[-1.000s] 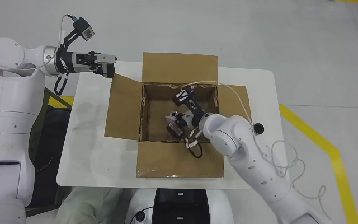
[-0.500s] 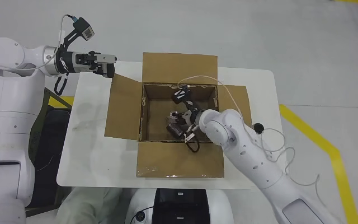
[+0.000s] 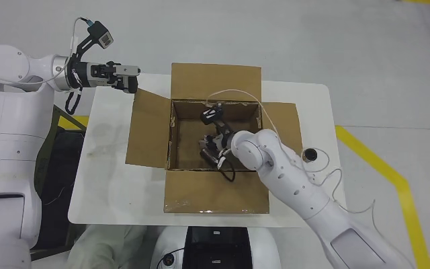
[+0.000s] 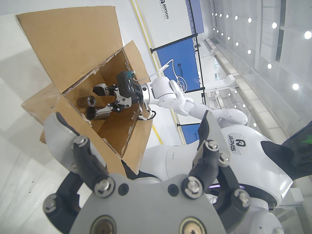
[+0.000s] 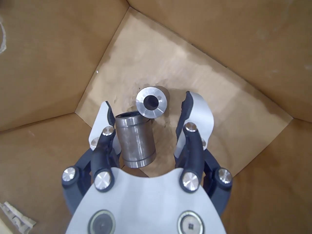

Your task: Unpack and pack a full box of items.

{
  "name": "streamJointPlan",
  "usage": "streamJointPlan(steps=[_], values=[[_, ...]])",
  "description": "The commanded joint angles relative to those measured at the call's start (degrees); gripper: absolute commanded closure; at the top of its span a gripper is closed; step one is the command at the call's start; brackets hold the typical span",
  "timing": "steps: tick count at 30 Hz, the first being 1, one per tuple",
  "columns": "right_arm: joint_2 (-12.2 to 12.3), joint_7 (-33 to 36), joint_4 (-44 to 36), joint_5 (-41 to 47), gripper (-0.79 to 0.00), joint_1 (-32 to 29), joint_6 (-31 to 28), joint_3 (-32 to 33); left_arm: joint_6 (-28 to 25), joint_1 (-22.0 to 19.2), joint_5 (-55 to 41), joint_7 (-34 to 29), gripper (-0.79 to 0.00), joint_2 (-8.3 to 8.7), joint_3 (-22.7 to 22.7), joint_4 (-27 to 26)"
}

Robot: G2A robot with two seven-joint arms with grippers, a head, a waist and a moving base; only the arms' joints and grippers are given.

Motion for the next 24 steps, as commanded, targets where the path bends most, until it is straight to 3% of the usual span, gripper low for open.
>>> streamJointPlan(steps=[1,24], values=[[-0.3,-0.1,0.7,-0.3,-0.56,0.3,0.5,-0.4,0.0,0.0,0.0,0.0,-0.785,0.0,0.0,0.0],[-2.4,-1.3,6.7,-0.5,-0.406,1.6,1.2,-1.6,0.0,0.0,0.0,0.0,-0.785,0.0,0.0,0.0]])
